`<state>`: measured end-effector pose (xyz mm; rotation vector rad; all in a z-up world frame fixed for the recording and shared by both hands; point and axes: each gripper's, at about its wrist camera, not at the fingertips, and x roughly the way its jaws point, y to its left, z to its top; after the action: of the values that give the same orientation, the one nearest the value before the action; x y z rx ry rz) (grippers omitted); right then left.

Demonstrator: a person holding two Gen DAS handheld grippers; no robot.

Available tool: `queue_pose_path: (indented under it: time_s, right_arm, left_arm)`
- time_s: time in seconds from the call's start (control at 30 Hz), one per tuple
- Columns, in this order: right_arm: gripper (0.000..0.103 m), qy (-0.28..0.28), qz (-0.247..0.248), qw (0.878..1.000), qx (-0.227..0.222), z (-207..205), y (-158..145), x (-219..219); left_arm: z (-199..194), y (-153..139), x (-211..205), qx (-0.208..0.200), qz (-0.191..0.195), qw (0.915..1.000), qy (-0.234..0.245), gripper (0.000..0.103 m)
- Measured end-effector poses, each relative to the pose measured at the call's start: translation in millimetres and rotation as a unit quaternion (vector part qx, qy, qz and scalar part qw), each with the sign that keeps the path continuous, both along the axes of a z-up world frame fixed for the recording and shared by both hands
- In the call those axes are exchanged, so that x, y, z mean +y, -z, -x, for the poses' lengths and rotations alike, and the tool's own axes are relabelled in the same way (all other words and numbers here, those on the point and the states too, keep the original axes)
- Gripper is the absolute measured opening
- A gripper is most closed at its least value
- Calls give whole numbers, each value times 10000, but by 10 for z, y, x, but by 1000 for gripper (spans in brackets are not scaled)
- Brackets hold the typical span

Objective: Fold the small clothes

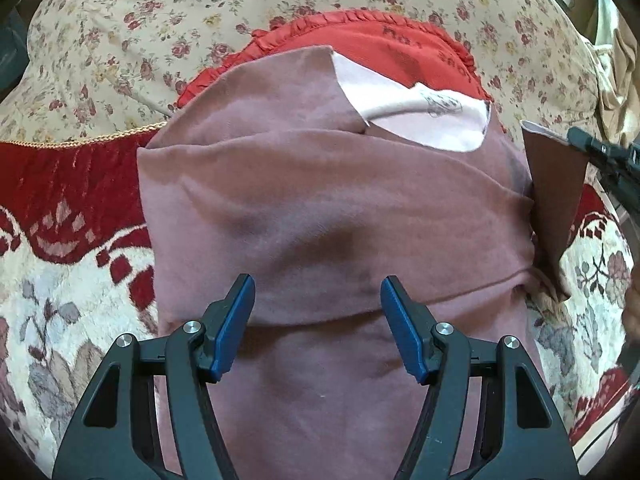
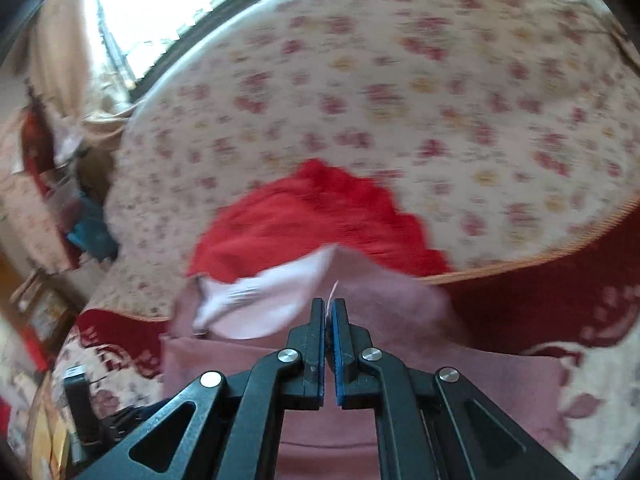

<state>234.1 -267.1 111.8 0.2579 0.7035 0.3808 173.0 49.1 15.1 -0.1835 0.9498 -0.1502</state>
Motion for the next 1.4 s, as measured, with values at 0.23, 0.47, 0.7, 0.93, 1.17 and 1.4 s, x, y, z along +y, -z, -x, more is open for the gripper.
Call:
queue_pose_path:
  time_s: [0.23, 0.47, 0.7, 0.93, 1.17, 1.4]
  right_arm:
    - [3, -814, 196, 9960, 324, 216, 470, 774]
    - [3, -1014, 371, 9921, 642, 325, 953, 1066]
    - [3, -751, 385, 9944, 642, 326, 980, 955]
    - [4, -63, 430, 9984, 372, 550, 853, 472]
    - [4, 521, 187, 9970, 538, 493, 862, -228]
    - [4, 641, 211, 9966, 473, 457, 826, -617]
  left_arm:
    - [-67, -41, 128, 23, 275, 9996, -94, 65]
    - [-85, -40, 1, -58, 271, 9995, 119, 65]
    - [-70, -63, -257, -359, 132, 9976, 571, 65]
    - [-58, -8, -675, -677, 61, 9875, 1424, 65]
    - [-294, 200, -947, -518, 574, 9781, 1934, 70]
    - [-350, 174, -882, -577, 1479, 9656, 2060, 79]
